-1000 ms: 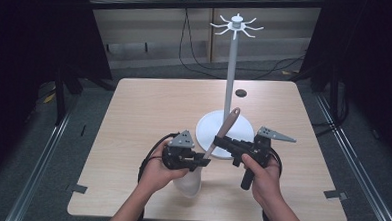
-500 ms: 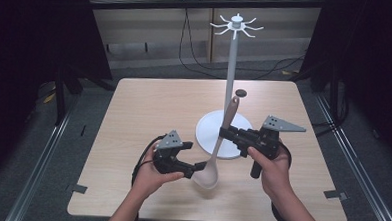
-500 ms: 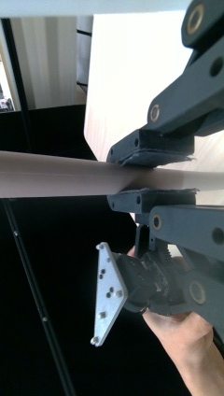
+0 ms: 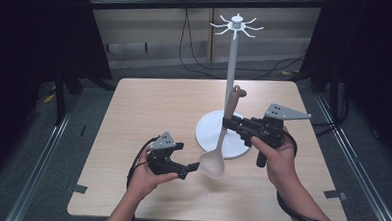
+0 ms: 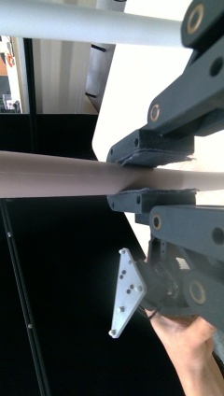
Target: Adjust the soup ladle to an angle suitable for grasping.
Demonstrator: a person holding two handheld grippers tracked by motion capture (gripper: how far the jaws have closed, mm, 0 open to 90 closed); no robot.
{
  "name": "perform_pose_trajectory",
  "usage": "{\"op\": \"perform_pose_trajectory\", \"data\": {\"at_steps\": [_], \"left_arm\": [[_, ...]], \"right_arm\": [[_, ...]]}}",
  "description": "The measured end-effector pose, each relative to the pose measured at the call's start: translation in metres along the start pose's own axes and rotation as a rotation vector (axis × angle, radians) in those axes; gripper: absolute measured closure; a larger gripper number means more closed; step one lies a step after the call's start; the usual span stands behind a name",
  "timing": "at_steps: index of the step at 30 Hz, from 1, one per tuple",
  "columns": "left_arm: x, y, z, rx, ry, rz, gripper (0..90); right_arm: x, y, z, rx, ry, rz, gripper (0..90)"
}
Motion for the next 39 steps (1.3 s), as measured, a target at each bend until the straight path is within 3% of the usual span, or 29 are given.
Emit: {"op": "perform_pose_trajectory", "data": {"at_steps": [9, 22, 39], "left_arm": [[-0.003, -0.003, -0.007, 0.029, -0.015, 0.004, 5.1], [-0.004, -0.003, -0.009, 0.037, -0.021, 0.004, 5.1], [-0.004, -0.004, -0.009, 0.041, -0.023, -0.005, 5.0]], "right_arm": [[-0.001, 0.000, 0.019, 0.040, -0.004, 0.002, 77.7], [-0.005, 0.001, 0.034, 0.083, -0.040, -0.015, 77.7], [-0.014, -0.004, 0.061, 0.118, -0.030, 0.002, 77.6]]}}
Point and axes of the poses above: each handheld gripper's, and its own axes: x roughly backward along the jaws, z roughly out of its top, y roughly to its right, the point moved 3 cm from there along -x, roughly forward along the jaws, and after that the axes turned 2 degrees about y, right-handed, at the moved point
